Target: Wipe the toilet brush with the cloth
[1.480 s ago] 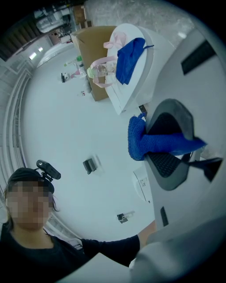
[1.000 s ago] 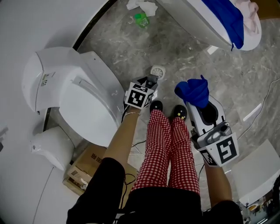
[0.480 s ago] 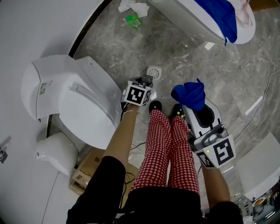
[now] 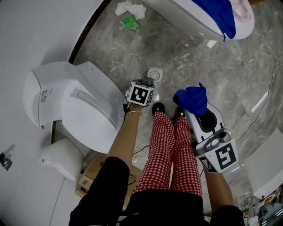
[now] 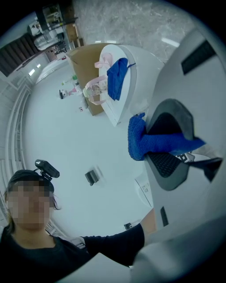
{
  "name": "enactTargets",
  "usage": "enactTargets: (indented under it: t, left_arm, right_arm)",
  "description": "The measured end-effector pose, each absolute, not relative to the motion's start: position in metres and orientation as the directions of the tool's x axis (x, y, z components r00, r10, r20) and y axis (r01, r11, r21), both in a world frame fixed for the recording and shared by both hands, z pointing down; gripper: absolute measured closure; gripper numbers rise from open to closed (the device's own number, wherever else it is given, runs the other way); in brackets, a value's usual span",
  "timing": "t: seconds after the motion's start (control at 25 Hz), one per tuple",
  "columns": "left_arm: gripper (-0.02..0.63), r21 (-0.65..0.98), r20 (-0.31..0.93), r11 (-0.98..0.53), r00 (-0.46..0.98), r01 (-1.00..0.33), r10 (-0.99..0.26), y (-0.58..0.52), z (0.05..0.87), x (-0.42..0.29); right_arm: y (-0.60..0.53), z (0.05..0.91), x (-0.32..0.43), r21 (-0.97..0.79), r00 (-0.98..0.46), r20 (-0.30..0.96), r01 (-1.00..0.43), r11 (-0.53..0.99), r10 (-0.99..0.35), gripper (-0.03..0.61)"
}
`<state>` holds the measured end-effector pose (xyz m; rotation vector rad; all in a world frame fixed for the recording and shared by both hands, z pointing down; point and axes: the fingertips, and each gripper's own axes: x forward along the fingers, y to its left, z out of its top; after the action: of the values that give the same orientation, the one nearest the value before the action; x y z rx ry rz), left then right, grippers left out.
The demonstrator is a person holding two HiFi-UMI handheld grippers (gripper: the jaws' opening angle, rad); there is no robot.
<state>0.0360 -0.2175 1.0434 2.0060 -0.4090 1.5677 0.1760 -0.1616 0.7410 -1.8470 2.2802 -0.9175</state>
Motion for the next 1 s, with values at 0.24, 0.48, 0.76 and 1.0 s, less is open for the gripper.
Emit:
enactTargets:
  t: [0.24,0.48,0.76,1.0]
  left_arm:
    - [0.408,0.193,0.966,-0.825,0.249,-0.530,0.066,-0.224,1.049,0.040]
    - [0.408,0.163,0.977,-0.844,0.205,-0.511,0.064,-0.229,1.053,0.040]
    - [0.410,0.213,0.976,-0.828,0.154,-0.518,0.154,-0.215,1.066,0.037]
    - [0.411,0.180,0.980,-0.840,0.165,-0.511,0.109,-0.218,1.072,0.040]
  right_arm:
    - [-0.151,0.745,0.181,-0.484,-0.259,0.315,-0.871,0.081,-0.913,0.500]
    - [-0.138,0.752,0.196,-0.484,-0.221,0.331,-0.874,0.036,-0.917,0.500]
    - [-0.129,0.753,0.201,-0.486,-0.214,0.347,-0.874,0.020,-0.913,0.500]
    - [-0.128,0.757,0.204,-0.487,-0.229,0.352,-0.873,0.031,-0.908,0.500]
